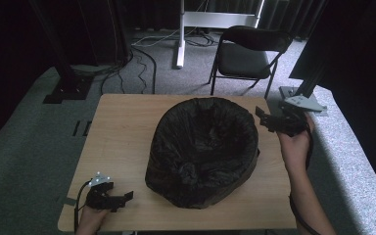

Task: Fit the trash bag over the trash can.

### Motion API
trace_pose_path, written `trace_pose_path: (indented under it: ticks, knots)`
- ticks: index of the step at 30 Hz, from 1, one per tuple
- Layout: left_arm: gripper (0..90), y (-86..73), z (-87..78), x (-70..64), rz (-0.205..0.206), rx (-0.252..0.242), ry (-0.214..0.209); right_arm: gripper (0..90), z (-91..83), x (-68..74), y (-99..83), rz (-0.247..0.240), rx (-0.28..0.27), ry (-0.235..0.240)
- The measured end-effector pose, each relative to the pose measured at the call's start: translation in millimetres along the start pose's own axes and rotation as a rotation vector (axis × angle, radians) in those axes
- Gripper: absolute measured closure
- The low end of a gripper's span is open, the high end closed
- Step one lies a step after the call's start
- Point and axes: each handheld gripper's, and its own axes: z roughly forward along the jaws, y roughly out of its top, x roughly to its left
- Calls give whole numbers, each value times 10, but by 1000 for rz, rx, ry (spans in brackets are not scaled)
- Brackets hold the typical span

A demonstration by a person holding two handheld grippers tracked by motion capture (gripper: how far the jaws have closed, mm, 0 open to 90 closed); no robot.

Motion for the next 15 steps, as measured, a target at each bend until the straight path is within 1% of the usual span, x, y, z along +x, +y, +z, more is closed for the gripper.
trace_pose_path:
  ticks: [2,3,4,7,9,12,15]
  knots:
    - [0,-1,-14,5,2,-8,-3,127,-15,-74,-85,14,4,-28]
    - [0,-2,-19,4,1,-9,-2,127,-28,-121,-142,25,3,-49]
    - [0,-3,-25,6,-3,-11,4,127,-35,-151,-177,33,1,-63]
    - [0,-8,-33,14,-12,-12,8,126,-56,-269,-325,74,-1,-112]
    - [0,-12,-35,13,-13,-12,9,123,-65,-334,-454,92,6,-141]
    - [0,-20,-40,13,-12,-10,12,123,-63,-379,-635,103,17,-168]
    - [0,-27,-47,19,-10,-8,15,123,-60,-414,-855,122,36,-181]
